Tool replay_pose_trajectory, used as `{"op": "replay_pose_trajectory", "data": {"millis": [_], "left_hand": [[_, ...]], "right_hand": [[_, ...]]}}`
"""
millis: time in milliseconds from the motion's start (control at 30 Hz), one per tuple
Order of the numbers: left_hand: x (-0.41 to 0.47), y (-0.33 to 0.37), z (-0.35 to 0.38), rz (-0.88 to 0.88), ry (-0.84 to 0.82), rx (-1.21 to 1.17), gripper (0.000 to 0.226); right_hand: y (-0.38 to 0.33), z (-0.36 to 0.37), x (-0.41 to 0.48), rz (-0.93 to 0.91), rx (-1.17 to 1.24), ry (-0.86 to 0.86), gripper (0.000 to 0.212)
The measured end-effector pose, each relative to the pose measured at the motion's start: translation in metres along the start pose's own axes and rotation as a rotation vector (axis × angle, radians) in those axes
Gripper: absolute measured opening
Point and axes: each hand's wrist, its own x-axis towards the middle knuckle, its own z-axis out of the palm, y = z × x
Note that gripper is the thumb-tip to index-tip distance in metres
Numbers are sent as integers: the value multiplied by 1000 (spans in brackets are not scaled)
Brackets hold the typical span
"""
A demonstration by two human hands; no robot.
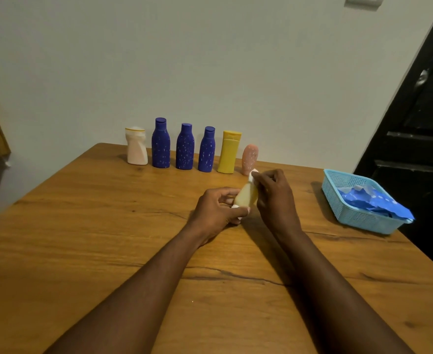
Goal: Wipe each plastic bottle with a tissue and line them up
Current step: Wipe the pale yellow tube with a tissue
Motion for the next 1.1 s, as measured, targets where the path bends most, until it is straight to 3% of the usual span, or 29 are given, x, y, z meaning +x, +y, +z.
{"op": "replay_pose_trajectory", "data": {"millis": [233, 400, 567, 667, 767, 933, 1100], "left_hand": [[-2, -2, -3, -2, 23, -82, 47], [-1, 1, -2, -15, 10, -93, 57], [-2, 2, -1, 6, -28, -107, 56], [-2, 3, -3, 7, -21, -203, 50], [-1, 4, -8, -3, 9, -287, 50], [2, 4, -9, -40, 44, -356, 54], [3, 4, -9, -67, 8, -379, 51]], "right_hand": [[-15, -6, -11, -265, 8, -279, 40], [-9, -2, -5, -115, 35, -119, 41], [2, 3, -1, 56, 226, 43, 29], [0, 4, -7, 111, 293, 26, 21], [-6, 8, -13, 93, 350, -104, 15], [-10, 5, -13, 70, 374, -170, 16], [-15, 7, -15, 123, 354, -30, 11]]}}
